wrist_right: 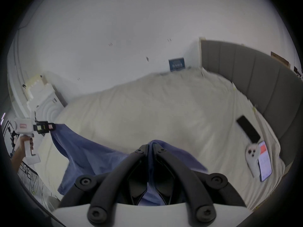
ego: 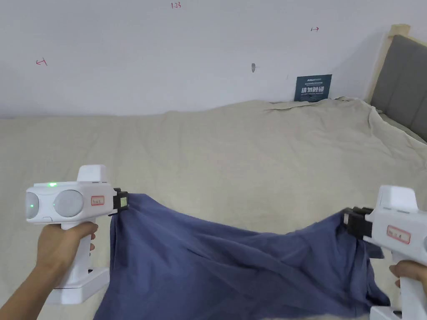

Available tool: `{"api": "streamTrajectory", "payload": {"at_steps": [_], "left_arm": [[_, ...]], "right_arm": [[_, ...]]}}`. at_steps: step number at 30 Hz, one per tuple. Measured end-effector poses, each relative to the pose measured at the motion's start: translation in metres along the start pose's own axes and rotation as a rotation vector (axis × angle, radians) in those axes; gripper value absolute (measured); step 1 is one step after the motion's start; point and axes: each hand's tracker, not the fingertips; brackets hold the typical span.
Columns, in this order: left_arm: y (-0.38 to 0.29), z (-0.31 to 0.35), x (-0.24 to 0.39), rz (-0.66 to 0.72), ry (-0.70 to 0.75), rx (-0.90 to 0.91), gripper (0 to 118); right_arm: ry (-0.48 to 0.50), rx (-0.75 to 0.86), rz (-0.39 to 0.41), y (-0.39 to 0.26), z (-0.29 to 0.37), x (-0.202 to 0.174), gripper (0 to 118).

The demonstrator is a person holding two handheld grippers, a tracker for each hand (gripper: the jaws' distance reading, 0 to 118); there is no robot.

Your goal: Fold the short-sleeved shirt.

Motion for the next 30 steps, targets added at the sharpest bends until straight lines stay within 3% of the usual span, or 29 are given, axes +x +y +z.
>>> {"api": "streamTrajectory", "payload": {"at_steps": [10, 16, 22, 30], "left_arm": [[0.051, 0.076, -0.052, 0.125, 0.085, 0.199, 6], [0.085, 0.103, -0.067, 0.205, 0.058, 0.290, 6], [0.149, 0.103, -0.060, 0.150, 0.088, 0.356, 6], [0.226, 0.105, -0.048, 0.082, 0.123, 0.457, 6]], "right_arm": [[-0.011, 0.160, 0.047, 0.096, 0.017, -0.018, 3], [-0.003, 0.208, 0.051, 0.144, 0.011, -0.024, 3], [-0.033, 0.247, 0.124, 0.207, -0.009, -0.043, 3], [-0.057, 0.298, 0.134, 0.272, -0.036, -0.044, 3]]}}
